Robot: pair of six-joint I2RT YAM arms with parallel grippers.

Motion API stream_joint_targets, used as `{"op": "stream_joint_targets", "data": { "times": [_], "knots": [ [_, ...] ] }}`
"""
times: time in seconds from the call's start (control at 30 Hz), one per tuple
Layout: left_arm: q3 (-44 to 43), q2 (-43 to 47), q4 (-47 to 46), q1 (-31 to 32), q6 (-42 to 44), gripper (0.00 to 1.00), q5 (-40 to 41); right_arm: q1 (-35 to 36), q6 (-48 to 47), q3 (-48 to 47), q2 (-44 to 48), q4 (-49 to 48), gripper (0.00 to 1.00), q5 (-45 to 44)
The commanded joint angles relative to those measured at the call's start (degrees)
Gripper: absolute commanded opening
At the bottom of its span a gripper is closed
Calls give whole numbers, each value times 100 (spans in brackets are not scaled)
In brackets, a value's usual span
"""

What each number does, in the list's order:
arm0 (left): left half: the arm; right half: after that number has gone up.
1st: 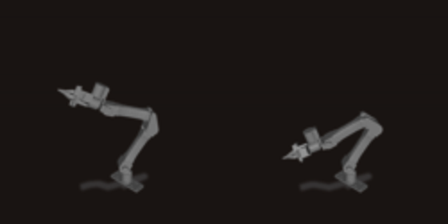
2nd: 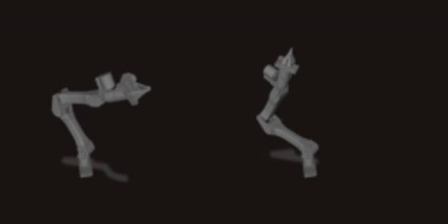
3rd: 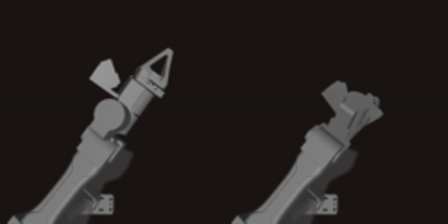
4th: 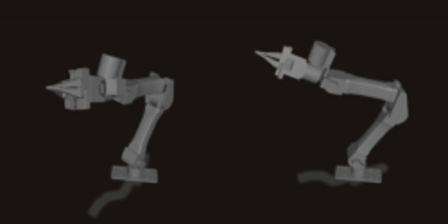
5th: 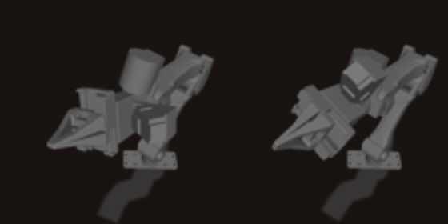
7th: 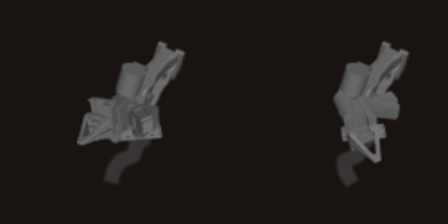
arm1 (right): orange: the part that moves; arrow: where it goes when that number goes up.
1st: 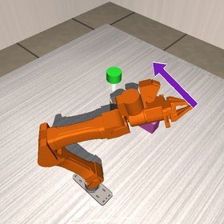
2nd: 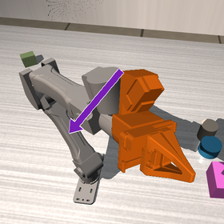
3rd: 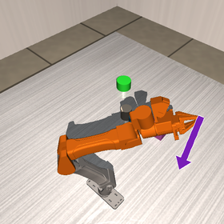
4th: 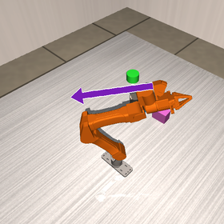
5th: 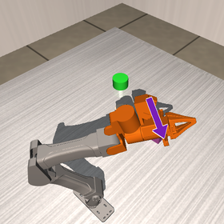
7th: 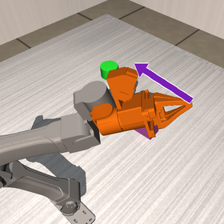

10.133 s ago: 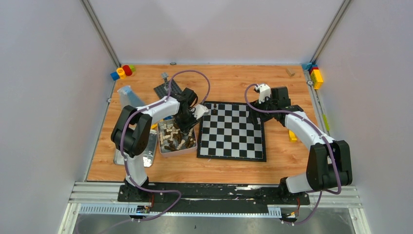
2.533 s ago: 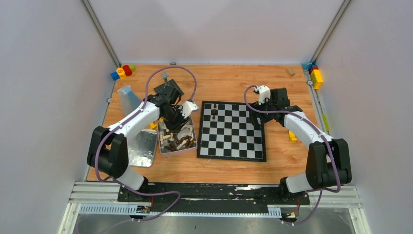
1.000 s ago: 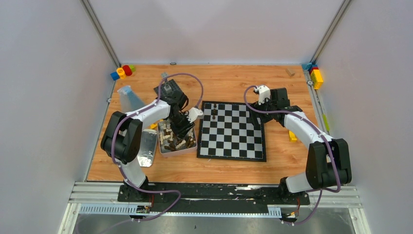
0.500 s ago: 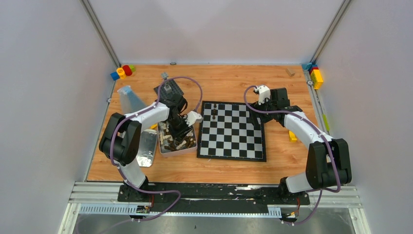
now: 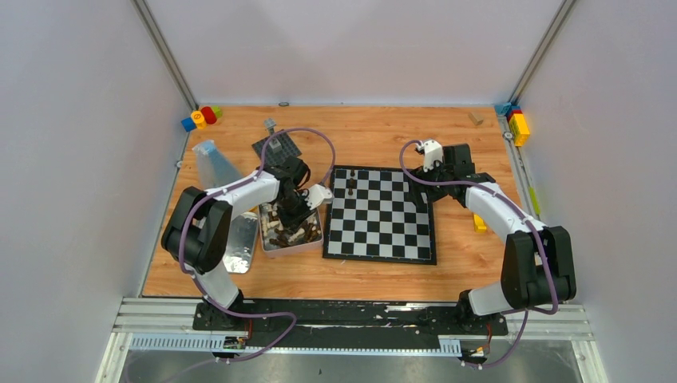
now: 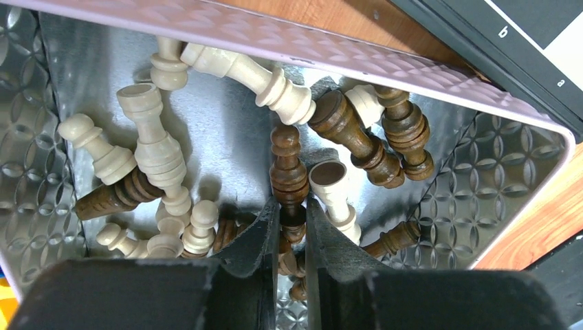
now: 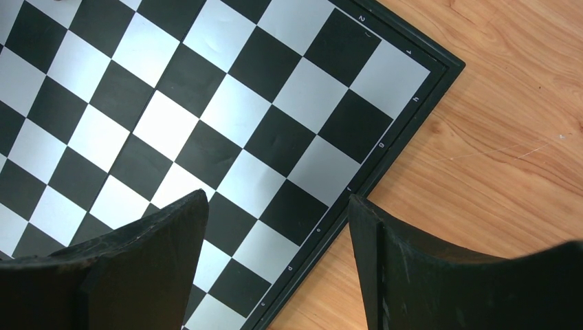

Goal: Set up the chess pieces on the board
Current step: Pick up the chess piece from the storage box.

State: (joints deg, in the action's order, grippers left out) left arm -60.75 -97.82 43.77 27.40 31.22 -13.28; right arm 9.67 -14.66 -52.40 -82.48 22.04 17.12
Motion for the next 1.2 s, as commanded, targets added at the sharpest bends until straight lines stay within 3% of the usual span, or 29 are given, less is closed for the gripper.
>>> {"op": "stream_joint_targets", "data": {
  "times": [0.0, 0.17, 0.4, 0.73, 1.17],
  "knots": [
    [-73, 313, -94, 28, 61, 15, 64, -9, -5, -131, -61, -62, 75, 138],
    [-306, 710, 129, -30, 103, 8, 4, -6, 69, -283, -33, 50, 75, 254],
    [-388, 1235, 213, -77, 87, 7, -377, 55, 82, -778, -53, 402, 75, 919],
    [-597, 1496, 203, -70, 7, 9, -1374, 247, 499, -1756, -388, 521, 75, 3536],
    [-1352, 1209, 87, 165, 46, 12, -2617, 1149, 1114, -2581, -1473, 257, 72, 4900]
  ]
}}
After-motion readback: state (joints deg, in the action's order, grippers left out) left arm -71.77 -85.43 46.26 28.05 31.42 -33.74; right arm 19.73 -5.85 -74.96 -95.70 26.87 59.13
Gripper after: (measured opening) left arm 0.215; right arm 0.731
